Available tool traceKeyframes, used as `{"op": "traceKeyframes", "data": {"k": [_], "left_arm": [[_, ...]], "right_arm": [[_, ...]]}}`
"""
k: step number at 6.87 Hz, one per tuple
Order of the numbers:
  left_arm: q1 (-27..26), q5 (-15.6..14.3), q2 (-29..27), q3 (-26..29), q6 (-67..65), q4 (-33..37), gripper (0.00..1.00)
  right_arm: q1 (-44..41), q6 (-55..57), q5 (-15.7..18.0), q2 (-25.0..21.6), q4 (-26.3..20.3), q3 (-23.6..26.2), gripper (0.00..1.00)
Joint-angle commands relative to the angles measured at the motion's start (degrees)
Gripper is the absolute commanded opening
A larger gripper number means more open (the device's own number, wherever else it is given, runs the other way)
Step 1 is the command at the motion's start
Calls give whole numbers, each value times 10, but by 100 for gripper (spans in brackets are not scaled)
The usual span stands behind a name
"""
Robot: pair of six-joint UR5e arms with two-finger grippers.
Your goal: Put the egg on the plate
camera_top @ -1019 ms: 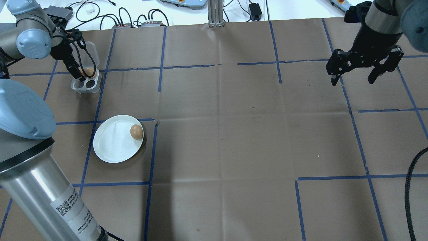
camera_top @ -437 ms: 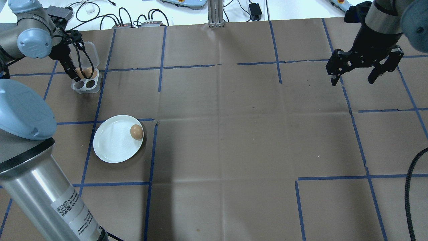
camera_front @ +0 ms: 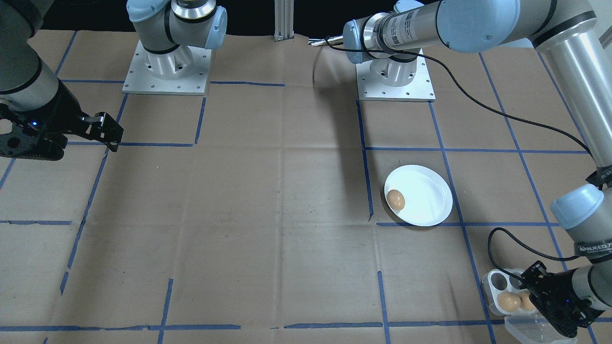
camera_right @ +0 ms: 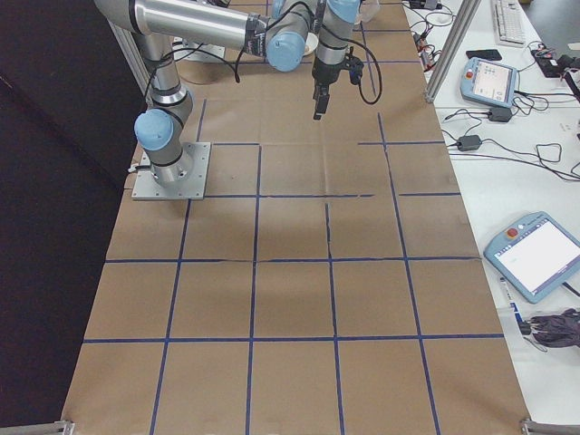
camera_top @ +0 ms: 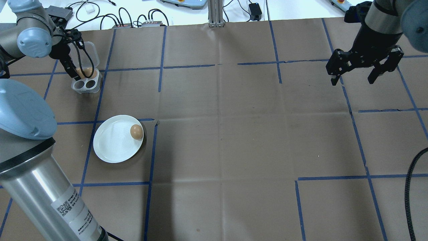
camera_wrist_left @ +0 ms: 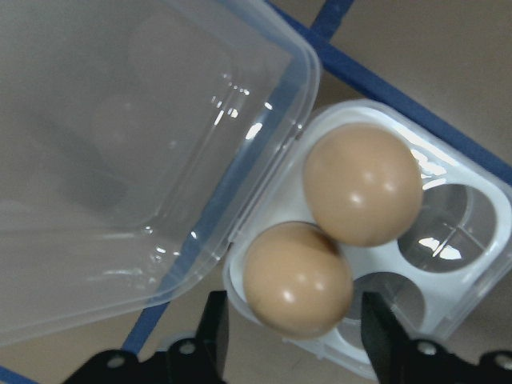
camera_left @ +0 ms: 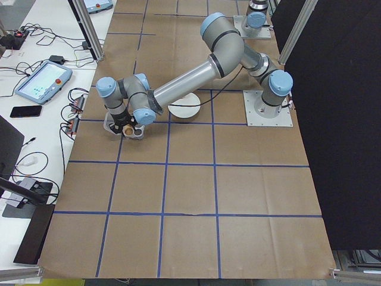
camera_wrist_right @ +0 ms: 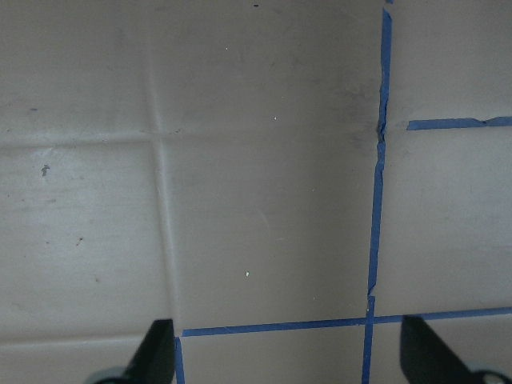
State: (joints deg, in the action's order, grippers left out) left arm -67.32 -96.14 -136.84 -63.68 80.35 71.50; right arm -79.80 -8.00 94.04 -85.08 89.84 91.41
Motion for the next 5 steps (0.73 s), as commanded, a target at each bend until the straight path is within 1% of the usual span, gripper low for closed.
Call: {"op": "traceKeyframes", "data": {"k": [1,2,4,5], "left_arm": [[-3,4,-1,0,-6,-2,65],[-3,26,-1,0,-13,-2,65],[-3,25,-2,0,-13,-2,65],[-3,24,-2,0,-12,-2,61]], "right_arm": [[0,0,0,0,0,0,100],[0,0,0,0,0,0,100],[0,0,0,0,0,0,100],[0,0,0,0,1,0,100]]}}
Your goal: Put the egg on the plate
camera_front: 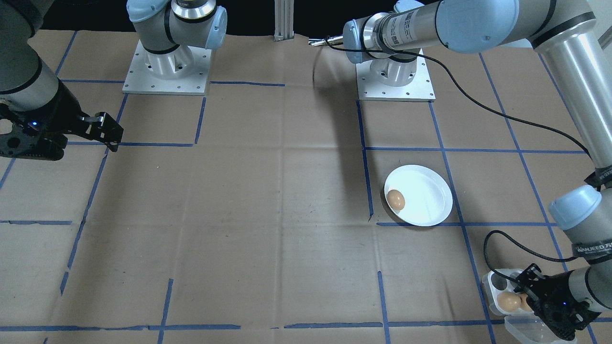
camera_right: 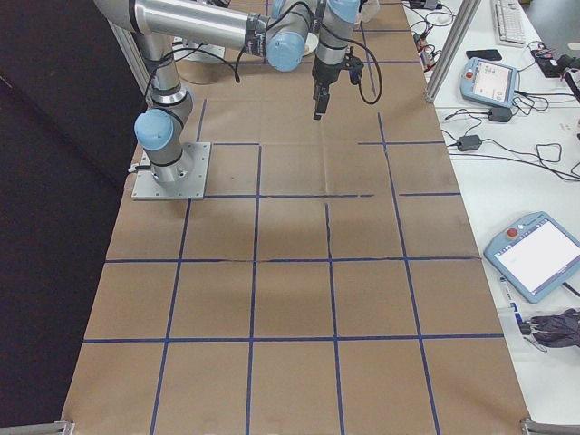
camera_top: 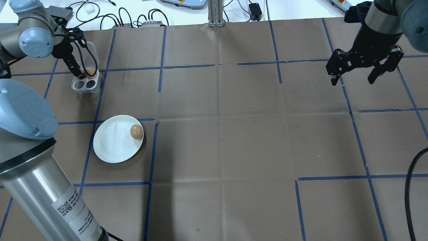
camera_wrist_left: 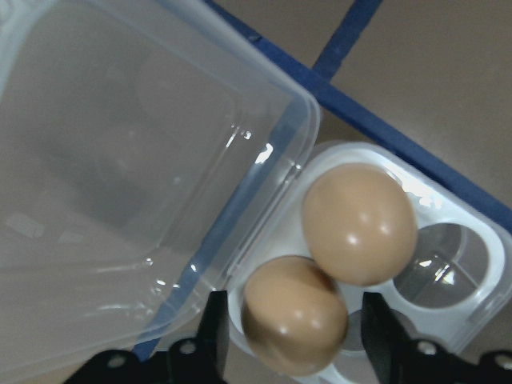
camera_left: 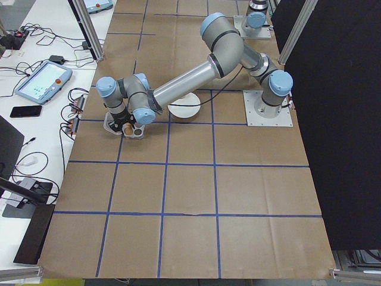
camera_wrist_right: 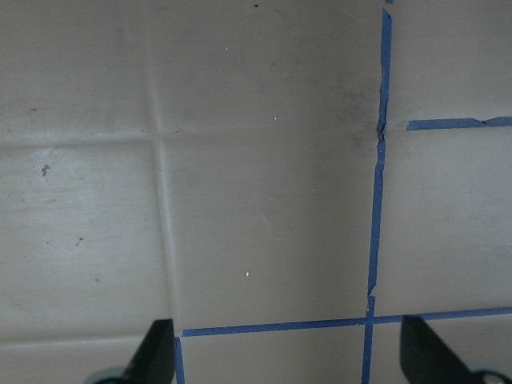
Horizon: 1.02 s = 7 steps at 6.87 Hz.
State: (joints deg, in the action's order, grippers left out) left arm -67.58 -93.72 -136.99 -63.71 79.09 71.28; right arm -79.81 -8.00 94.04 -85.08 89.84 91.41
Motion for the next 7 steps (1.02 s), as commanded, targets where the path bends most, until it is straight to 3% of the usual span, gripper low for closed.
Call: {"op": "traceKeyframes", "data": {"k": [1,4,7], "left_arm": [[0,-3,0,0,2,0,52],[0,-6,1,1,2,0,25],[0,-22,50,0,3,17,22]], "right_arm": [[0,0,0,0,1,0,100],[0,0,0,0,0,0,100],[0,0,0,0,0,0,100]]}}
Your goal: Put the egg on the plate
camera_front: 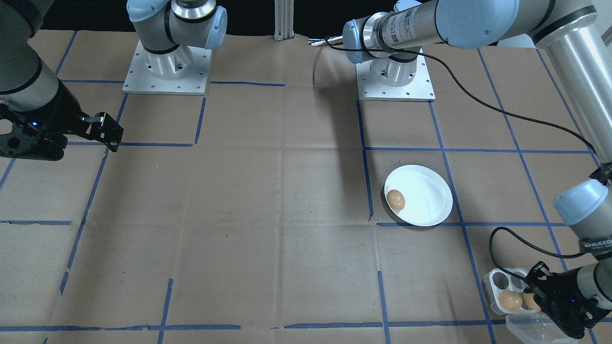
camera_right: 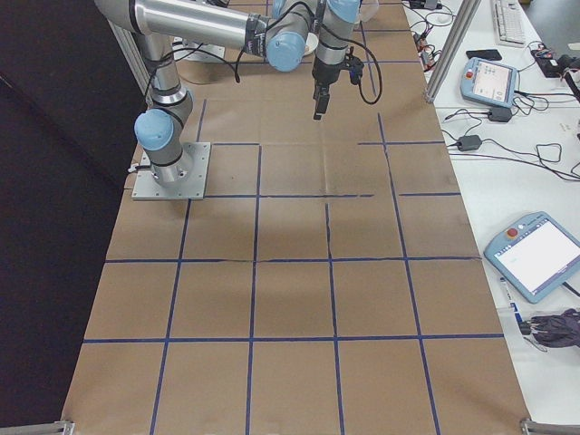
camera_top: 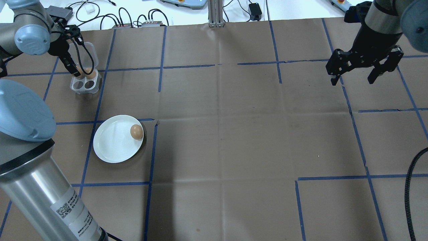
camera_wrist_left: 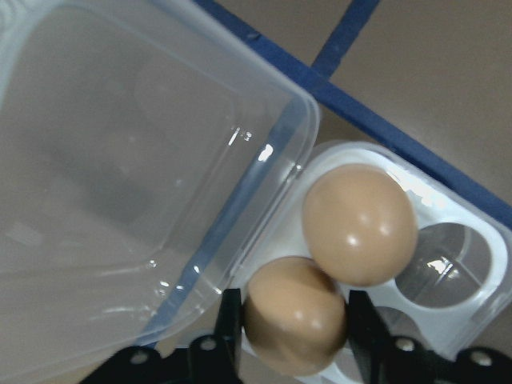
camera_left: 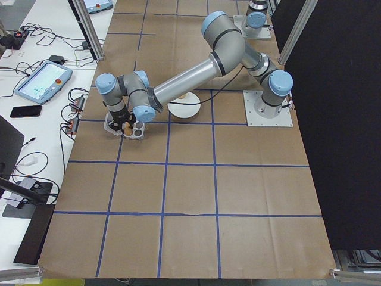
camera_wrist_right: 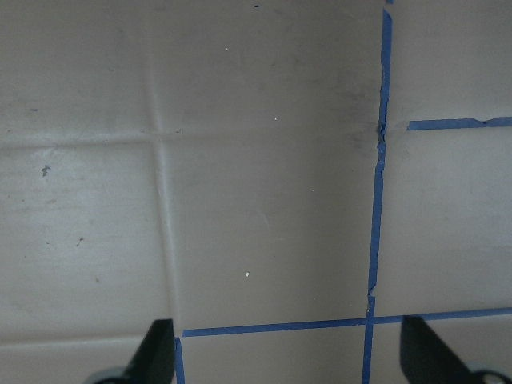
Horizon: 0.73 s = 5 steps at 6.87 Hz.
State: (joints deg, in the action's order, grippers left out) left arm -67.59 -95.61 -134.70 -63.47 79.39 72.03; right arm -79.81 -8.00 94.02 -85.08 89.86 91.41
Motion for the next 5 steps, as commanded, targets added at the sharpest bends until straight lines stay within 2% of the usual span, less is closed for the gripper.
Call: {"op": "traceKeyframes", "data": {"k": [1,3,5], "left_arm": [[0,-3,54,-8,-3,41,22],[-5,-2,122,-60,-62,92,20],[-36,2,242,-227,-127,86,19]], "right_arm": [[0,0,0,0,0,0,100],[0,0,0,0,0,0,100],[0,0,-1,0,0,0,100]]}}
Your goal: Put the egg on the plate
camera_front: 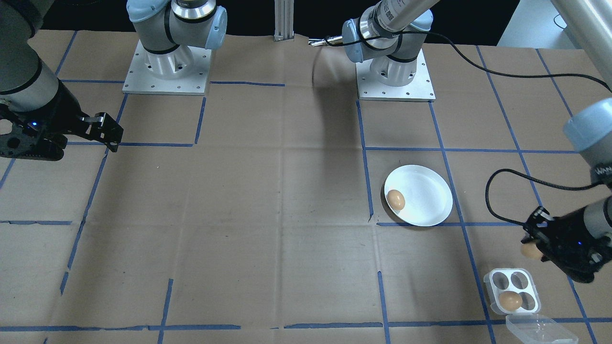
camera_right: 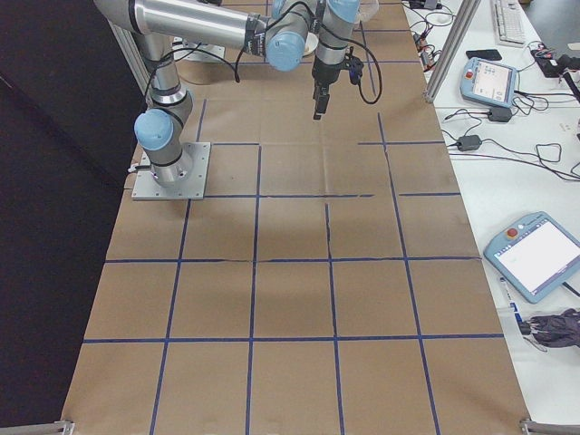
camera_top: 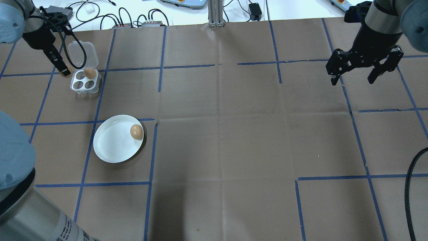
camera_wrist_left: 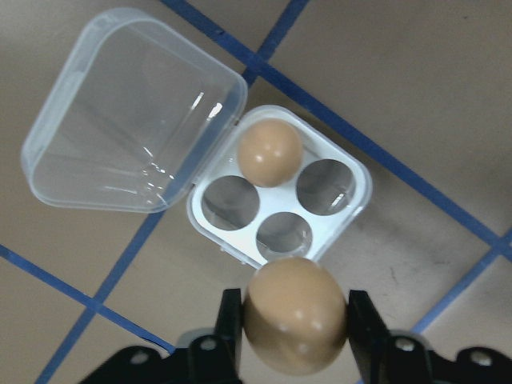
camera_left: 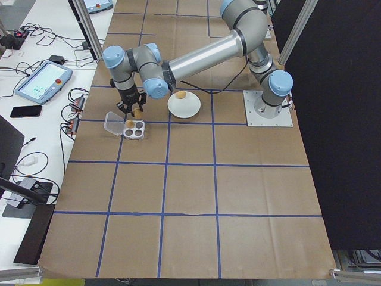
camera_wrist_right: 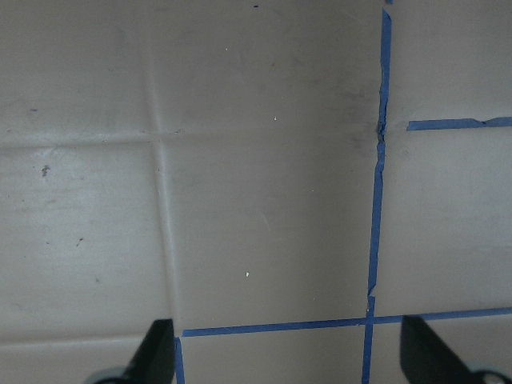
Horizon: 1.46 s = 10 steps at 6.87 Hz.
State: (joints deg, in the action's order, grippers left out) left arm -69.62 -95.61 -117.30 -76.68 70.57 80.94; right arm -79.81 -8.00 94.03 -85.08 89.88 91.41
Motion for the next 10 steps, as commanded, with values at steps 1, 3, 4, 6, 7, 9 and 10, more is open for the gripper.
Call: {"op": "traceKeyframes", "data": {"k": [1,3,4,6,7,9,10], "left_arm": [[-22,5,116,-165,-79,-5,19],[-65,3,150,-285,-128,-55,18],[-68,6,142,-328,-144,-113,18],[-68,5,107,-362,-144,-212,19],[-72,8,107,-359,-146,-213,33],[-76,9,122,-360,-146,-212,99],[-76,9,124,-355,-146,-212,99]], "right_arm": [[0,0,0,0,-1,0,100],[0,0,0,0,-1,0,100],[0,0,0,0,-1,0,100],[0,0,0,0,0,0,100],[0,0,0,0,0,0,100],[0,0,0,0,-1,0,100],[0,0,0,0,-1,0,100]]}}
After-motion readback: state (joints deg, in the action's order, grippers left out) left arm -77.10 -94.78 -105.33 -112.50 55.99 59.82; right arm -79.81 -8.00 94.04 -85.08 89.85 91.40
